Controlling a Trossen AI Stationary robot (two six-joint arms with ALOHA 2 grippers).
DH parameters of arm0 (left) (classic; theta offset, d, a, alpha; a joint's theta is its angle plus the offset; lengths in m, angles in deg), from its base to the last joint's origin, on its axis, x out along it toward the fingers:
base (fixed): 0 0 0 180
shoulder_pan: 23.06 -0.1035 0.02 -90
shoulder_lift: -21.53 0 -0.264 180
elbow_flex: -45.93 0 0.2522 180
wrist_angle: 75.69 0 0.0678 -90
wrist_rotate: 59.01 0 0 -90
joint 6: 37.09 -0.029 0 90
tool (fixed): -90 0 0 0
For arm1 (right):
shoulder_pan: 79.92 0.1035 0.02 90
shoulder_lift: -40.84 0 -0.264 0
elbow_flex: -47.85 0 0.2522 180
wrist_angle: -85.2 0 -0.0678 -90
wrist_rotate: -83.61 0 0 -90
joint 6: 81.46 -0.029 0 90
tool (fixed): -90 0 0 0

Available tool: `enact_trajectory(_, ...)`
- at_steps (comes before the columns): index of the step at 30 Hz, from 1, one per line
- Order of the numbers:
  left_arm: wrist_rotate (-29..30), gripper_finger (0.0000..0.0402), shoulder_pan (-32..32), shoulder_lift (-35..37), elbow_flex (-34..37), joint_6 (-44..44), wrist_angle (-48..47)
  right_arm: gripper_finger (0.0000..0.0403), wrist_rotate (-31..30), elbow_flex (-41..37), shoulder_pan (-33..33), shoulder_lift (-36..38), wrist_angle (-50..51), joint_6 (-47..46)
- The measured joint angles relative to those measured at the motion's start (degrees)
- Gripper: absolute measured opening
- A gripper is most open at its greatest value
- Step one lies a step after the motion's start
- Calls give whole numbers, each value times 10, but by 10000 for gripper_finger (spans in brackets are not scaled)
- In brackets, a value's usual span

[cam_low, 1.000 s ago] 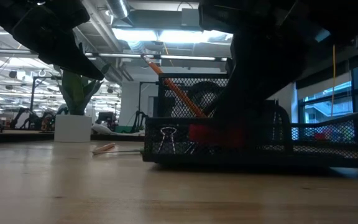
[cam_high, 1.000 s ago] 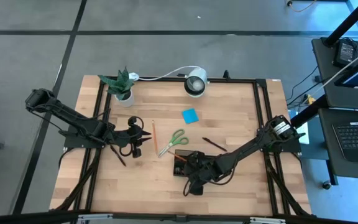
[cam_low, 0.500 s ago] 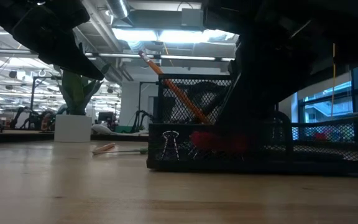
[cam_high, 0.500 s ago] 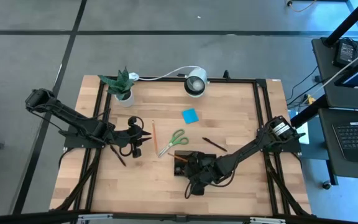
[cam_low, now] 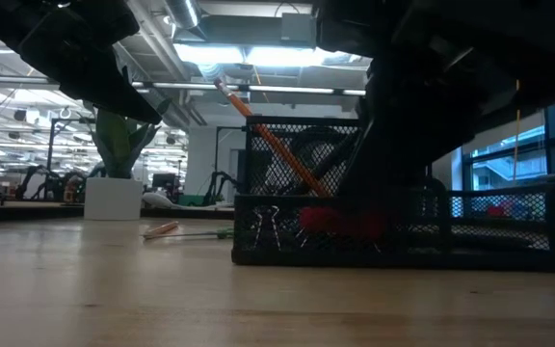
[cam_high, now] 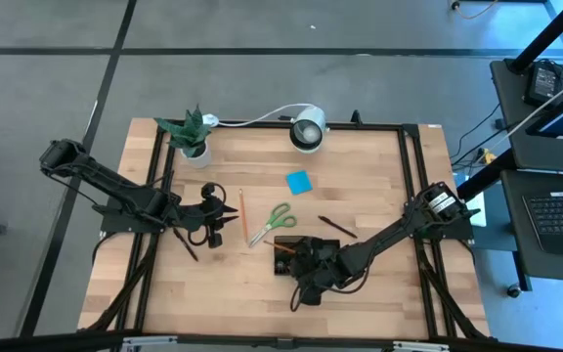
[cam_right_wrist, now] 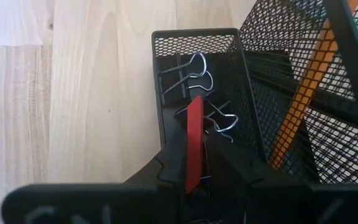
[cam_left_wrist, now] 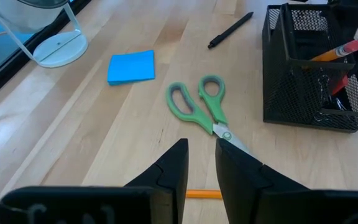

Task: Pick and place office supplies into organizer
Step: Put the eraser into the desk organizer, then put the left black pen into the desk organizer

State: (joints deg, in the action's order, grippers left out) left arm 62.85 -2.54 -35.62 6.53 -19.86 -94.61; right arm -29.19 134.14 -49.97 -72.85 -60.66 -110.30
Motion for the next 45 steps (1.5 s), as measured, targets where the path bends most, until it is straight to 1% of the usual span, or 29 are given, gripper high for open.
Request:
enact_trajectory(4, 0, 75, 0, 0, 0, 0, 0, 70, -3, 0, 0, 1, 3, -49)
enact_trajectory(7, 0, 75, 0, 0, 0, 0, 0, 75, -4, 0, -1, 1, -1, -34)
enact_trajectory(12, 0, 75, 0, 0, 0, 0, 0, 110, -16, 1, -1, 3, -2, -20)
enact_trajectory(16, 0, 75, 0, 0, 0, 0, 0, 142, -19, 2, -1, 3, -4, -32)
enact_trajectory(20, 0, 75, 0, 0, 0, 0, 0, 159, -13, 2, -1, 3, -4, -39)
enact_trajectory(23, 0, 75, 0, 0, 0, 0, 0, 162, -13, 2, -1, 3, -5, -41)
enact_trajectory(32, 0, 75, 0, 0, 0, 0, -11, 164, -4, 1, -1, 8, -16, -99)
enact_trajectory(35, 0, 75, 0, 0, 0, 0, -11, 164, 0, 0, 0, 16, -21, -99)
enact_trajectory(39, 0, 75, 0, 0, 0, 0, -15, 164, 2, 0, 6, 36, -30, -102)
enact_trajectory(42, 0, 75, 0, 0, 0, 0, -17, 164, -7, 0, 14, 65, -29, -102)
enact_trajectory(45, 0, 75, 0, 0, 0, -9, -19, 163, -24, 1, 19, 95, 19, -119)
